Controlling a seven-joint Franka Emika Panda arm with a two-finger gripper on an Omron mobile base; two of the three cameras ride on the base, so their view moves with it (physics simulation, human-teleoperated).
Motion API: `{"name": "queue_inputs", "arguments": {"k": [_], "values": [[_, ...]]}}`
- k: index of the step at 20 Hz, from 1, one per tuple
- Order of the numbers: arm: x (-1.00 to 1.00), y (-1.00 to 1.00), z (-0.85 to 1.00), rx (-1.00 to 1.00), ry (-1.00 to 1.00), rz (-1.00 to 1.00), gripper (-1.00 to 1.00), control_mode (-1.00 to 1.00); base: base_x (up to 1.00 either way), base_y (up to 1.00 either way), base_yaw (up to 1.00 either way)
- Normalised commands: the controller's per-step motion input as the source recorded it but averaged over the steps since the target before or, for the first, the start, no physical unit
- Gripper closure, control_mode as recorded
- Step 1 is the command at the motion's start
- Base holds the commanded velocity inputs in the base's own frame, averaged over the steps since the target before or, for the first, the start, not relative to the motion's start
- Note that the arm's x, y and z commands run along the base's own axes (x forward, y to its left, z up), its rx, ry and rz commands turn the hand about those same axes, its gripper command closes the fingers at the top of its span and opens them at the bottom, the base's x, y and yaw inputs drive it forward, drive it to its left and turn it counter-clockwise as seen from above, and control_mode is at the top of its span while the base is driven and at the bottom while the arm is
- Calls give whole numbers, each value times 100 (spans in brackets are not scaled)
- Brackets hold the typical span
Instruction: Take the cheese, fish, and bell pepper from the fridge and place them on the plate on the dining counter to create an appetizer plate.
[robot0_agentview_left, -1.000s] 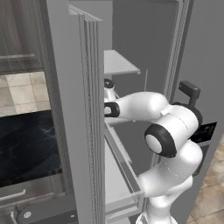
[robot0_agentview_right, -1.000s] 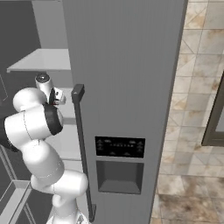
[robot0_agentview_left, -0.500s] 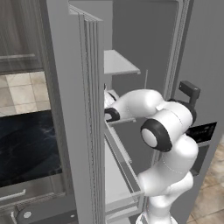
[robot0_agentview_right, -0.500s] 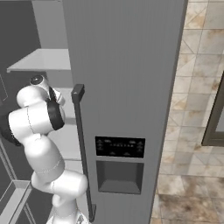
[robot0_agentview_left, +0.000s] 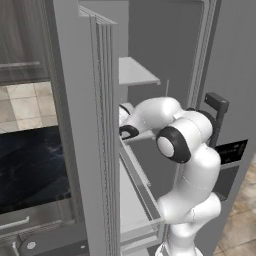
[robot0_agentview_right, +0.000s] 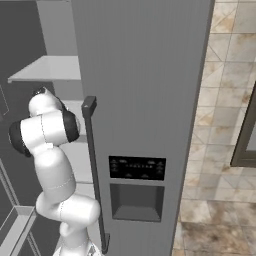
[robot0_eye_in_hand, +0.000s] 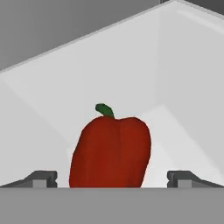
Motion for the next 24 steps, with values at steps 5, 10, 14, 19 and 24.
{"name": "queue_inputs", "arguments": {"k": [5,10,14,19,24], "values": [[28,0,-18,0,0,-10,-100,-100,0,0,0],[32,0,-13,0,0,-9,-100,-100,0,0,0],[29,0,-21,0,0,-7,-100,-100,0,0,0],[14,0,-39,0,1,-6,100,-100,0,0,0],[0,-2,-44,0,0,-7,100,-100,0,0,0]]}}
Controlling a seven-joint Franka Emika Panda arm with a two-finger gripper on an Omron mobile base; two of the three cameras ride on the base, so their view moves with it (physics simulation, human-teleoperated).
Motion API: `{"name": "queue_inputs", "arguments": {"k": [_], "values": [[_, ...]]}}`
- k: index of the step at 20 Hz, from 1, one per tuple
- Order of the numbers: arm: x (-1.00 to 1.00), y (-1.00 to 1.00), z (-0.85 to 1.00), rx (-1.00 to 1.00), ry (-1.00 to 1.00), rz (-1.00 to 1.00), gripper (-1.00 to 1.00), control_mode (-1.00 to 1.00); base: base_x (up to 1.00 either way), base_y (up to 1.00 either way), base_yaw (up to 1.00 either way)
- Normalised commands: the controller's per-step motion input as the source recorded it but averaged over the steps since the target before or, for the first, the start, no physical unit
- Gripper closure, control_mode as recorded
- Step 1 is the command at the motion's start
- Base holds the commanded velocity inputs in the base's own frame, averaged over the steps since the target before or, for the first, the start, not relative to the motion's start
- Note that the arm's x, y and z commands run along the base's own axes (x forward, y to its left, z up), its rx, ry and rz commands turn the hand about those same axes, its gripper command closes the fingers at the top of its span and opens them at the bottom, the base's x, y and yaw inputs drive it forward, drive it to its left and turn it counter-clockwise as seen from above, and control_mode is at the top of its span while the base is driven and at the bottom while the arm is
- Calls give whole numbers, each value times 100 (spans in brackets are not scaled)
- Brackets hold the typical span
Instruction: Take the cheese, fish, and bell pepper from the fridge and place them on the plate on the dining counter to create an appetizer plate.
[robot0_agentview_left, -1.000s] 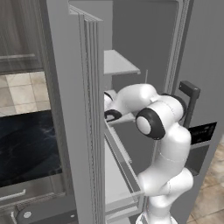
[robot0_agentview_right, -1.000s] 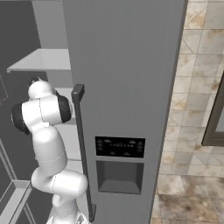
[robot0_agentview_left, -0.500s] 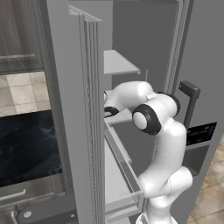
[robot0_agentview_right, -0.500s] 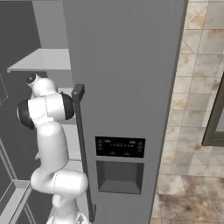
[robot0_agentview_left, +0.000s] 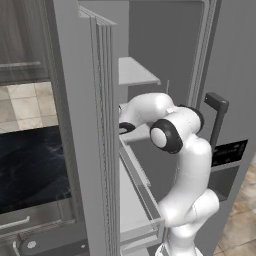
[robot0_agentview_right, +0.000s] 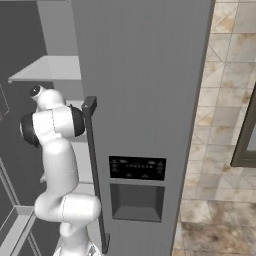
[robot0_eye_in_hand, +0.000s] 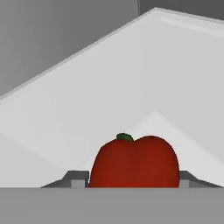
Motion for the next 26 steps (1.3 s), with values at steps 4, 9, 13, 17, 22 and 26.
{"name": "queue_inputs", "arguments": {"k": [4,9,13,17,22,26], "values": [[-16,-25,-34,0,0,-5,100,-100,0,0,0],[-55,-46,-6,0,0,0,100,-100,0,0,0],[-81,-63,0,0,-1,0,100,-100,0,0,0],[-97,-69,0,0,0,1,100,-100,0,0,0],[-87,-68,23,0,0,7,100,-100,0,0,0],[-86,-43,66,6,2,17,100,-100,0,0,0]]}}
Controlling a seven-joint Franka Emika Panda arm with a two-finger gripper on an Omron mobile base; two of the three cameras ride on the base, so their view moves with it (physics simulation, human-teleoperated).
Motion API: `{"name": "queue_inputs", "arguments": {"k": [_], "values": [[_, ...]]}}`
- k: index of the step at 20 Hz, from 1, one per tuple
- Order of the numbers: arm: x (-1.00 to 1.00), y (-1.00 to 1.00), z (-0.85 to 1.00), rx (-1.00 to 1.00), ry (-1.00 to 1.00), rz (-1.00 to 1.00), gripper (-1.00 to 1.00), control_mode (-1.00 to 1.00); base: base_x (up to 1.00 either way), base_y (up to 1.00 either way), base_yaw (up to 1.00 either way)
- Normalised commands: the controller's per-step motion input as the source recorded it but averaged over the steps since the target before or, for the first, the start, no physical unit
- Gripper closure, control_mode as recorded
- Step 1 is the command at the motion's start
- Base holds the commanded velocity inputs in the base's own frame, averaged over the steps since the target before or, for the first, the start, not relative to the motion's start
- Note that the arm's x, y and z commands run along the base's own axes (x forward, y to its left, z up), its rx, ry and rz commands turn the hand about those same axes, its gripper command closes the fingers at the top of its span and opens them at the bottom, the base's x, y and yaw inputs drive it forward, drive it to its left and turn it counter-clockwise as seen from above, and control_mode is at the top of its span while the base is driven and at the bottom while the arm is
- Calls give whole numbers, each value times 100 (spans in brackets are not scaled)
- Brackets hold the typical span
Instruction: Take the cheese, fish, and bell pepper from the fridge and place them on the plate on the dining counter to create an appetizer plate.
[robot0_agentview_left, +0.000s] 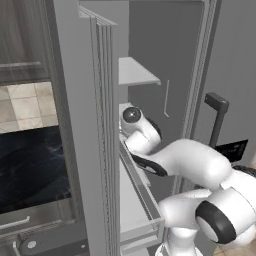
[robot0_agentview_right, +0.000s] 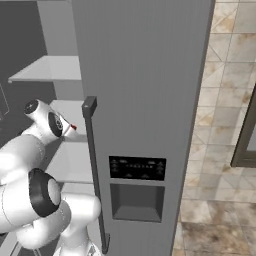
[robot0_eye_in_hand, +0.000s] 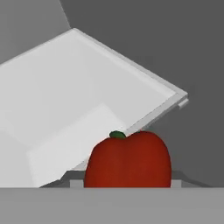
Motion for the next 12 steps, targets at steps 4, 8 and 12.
{"name": "queue_inputs", "arguments": {"k": [4,8,12], "values": [[-83,-20,91,12,16,24,100,-100,0,0,0],[-89,-1,97,9,24,27,100,-100,0,0,0],[-99,0,69,0,25,27,100,-100,0,0,0]]}}
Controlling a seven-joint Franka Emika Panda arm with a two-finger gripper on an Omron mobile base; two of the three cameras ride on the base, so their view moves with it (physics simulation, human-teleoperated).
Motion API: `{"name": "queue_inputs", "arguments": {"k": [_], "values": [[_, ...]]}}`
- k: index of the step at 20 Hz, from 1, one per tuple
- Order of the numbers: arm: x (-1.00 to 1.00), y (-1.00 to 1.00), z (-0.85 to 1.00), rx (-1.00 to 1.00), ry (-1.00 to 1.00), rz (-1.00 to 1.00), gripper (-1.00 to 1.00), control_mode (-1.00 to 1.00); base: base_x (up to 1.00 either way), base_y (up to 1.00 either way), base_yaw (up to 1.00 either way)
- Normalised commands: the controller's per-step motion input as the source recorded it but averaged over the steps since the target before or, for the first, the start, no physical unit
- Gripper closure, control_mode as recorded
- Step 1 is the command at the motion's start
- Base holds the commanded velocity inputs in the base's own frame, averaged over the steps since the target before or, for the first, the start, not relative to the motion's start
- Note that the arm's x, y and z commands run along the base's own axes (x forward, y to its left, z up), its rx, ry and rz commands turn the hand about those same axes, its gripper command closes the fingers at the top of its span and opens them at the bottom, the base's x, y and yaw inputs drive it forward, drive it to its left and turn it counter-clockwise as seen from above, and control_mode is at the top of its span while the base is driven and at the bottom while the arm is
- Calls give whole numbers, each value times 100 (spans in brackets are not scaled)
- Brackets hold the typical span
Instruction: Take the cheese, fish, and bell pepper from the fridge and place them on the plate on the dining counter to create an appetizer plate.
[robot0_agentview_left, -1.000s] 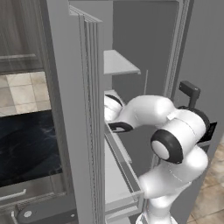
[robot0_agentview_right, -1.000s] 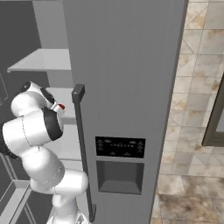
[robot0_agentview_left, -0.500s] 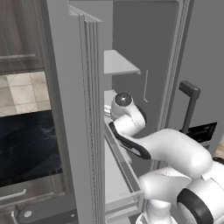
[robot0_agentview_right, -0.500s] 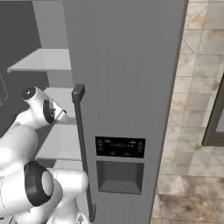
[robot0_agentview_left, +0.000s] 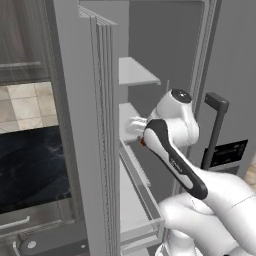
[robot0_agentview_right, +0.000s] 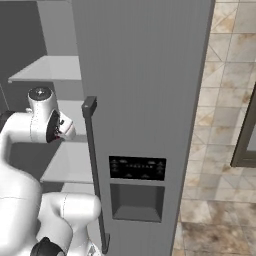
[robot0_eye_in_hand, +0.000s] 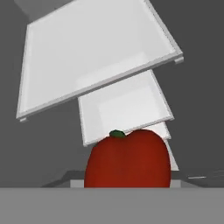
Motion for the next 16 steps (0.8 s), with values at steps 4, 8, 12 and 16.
{"name": "queue_inputs", "arguments": {"k": [4,8,12,16], "values": [[-92,0,19,0,23,25,100,-100,0,0,0],[-50,0,0,-2,16,15,100,-100,0,0,0],[-8,0,0,-6,7,1,100,-100,0,0,0],[0,0,0,-4,3,0,100,-100,0,0,0]]}}
